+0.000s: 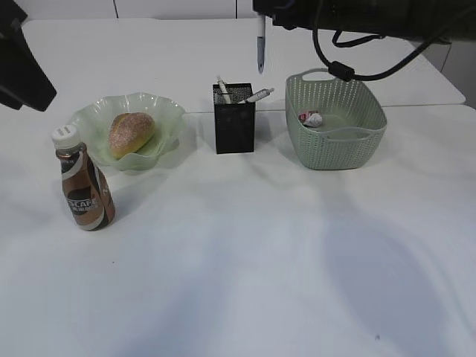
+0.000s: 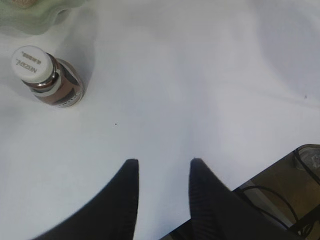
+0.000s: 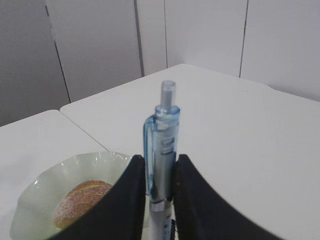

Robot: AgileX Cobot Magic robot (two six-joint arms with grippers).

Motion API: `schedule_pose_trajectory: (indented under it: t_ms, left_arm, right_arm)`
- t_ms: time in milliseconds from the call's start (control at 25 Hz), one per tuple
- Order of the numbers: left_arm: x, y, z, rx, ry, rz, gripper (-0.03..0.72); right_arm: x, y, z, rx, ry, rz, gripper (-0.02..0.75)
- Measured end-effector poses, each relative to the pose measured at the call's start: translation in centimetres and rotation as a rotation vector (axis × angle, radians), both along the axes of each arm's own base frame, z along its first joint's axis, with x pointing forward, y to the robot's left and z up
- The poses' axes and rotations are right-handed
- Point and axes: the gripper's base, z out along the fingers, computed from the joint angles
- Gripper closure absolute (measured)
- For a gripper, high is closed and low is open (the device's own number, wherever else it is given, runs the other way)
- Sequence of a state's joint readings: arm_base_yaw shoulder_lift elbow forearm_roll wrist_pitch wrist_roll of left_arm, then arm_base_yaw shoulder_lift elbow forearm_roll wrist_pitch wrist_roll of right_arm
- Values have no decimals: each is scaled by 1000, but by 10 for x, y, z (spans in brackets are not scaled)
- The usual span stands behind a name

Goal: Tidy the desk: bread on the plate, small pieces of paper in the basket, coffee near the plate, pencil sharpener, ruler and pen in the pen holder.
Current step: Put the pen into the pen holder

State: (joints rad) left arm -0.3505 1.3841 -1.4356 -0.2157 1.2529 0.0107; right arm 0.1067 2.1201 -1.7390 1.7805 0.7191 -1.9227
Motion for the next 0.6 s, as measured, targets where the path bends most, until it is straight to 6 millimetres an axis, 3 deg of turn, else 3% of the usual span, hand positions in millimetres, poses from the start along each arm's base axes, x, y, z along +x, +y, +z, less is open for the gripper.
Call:
schedule_pose_trajectory:
  t_ms: [240, 600]
  left_arm:
    - [0, 0, 0, 0, 0, 0, 452]
    - [0, 0, 0, 0, 0, 0, 452]
  right_arm:
    - [12, 14, -11, -12, 3, -15, 584]
    - [27, 16, -35, -16, 29, -22, 584]
